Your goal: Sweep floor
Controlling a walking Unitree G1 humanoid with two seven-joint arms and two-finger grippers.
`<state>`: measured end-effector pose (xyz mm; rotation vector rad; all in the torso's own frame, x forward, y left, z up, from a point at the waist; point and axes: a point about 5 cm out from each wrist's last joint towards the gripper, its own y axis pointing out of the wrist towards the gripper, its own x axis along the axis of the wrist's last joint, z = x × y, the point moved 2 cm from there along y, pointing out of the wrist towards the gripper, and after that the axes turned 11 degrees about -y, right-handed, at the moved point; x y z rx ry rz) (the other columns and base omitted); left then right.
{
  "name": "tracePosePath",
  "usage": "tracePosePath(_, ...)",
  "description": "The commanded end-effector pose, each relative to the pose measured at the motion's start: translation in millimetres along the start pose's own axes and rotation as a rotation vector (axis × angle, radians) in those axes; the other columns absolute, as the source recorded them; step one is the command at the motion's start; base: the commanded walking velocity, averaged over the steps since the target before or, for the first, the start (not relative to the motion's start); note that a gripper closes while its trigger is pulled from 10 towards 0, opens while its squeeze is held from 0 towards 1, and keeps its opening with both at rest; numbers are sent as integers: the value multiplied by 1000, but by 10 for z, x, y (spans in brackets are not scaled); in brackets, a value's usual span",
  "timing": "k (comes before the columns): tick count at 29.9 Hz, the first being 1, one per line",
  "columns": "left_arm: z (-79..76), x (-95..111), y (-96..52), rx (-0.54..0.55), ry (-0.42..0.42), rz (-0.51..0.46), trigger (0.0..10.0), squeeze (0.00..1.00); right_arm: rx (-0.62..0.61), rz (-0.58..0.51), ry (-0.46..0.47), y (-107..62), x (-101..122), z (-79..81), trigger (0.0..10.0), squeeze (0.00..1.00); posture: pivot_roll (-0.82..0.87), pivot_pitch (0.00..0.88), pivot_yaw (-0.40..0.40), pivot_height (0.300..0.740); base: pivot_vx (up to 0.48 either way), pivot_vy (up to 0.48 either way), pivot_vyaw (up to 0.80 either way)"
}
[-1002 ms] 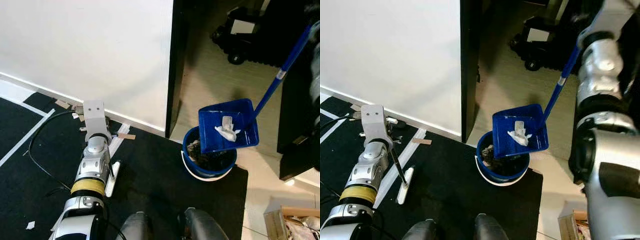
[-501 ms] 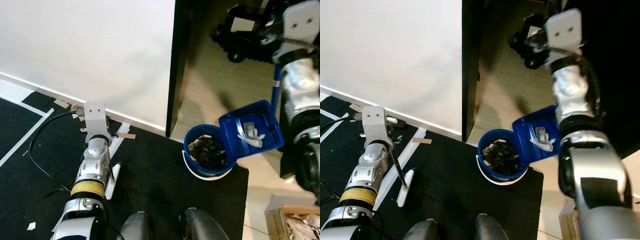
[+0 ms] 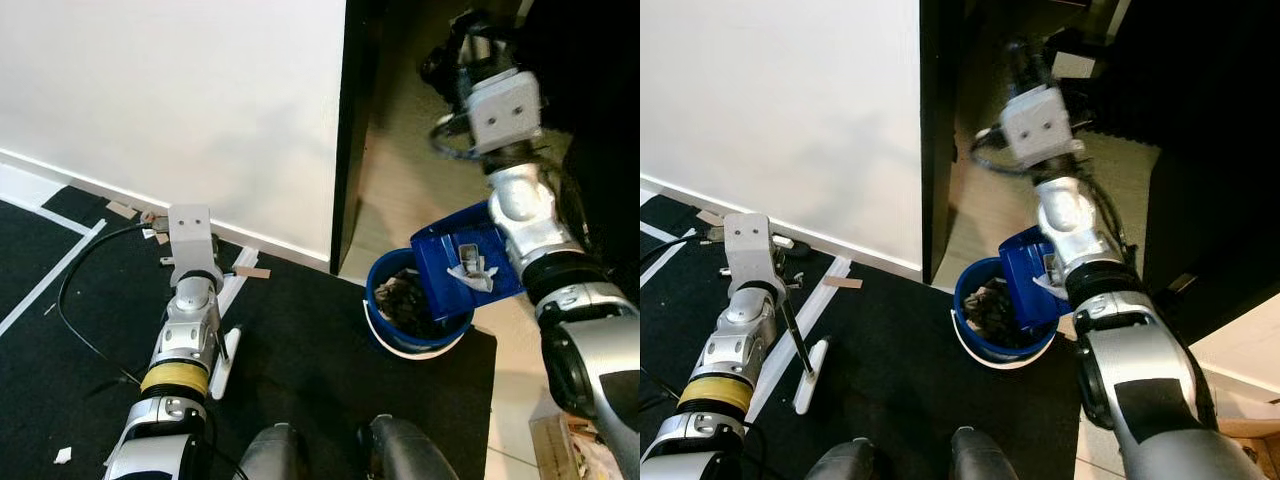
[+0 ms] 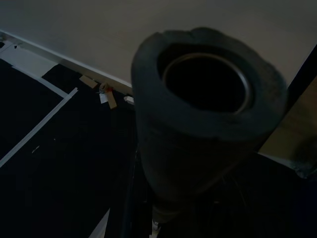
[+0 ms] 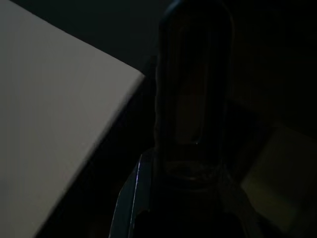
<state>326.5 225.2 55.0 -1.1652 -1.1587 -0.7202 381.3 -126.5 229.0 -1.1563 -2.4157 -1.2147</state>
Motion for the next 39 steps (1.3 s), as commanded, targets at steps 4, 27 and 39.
tracePosePath(4,72,-78,-5,11,26,27,10000,0,107,-193,-47,-11,271,169,10000,0,20,23,-13,740,0,0,0)
tracePosePath(27,16,6,31,-24,31,11,10000,0,182,-342,-74,51,504,209,10000,0,31,13,-9,740,0,0,0)
tracePosePath(39,16,298,56,-70,67,-93,10000,0,-380,186,443,464,-192,-1203,10000,0,42,16,-7,740,0,78,0)
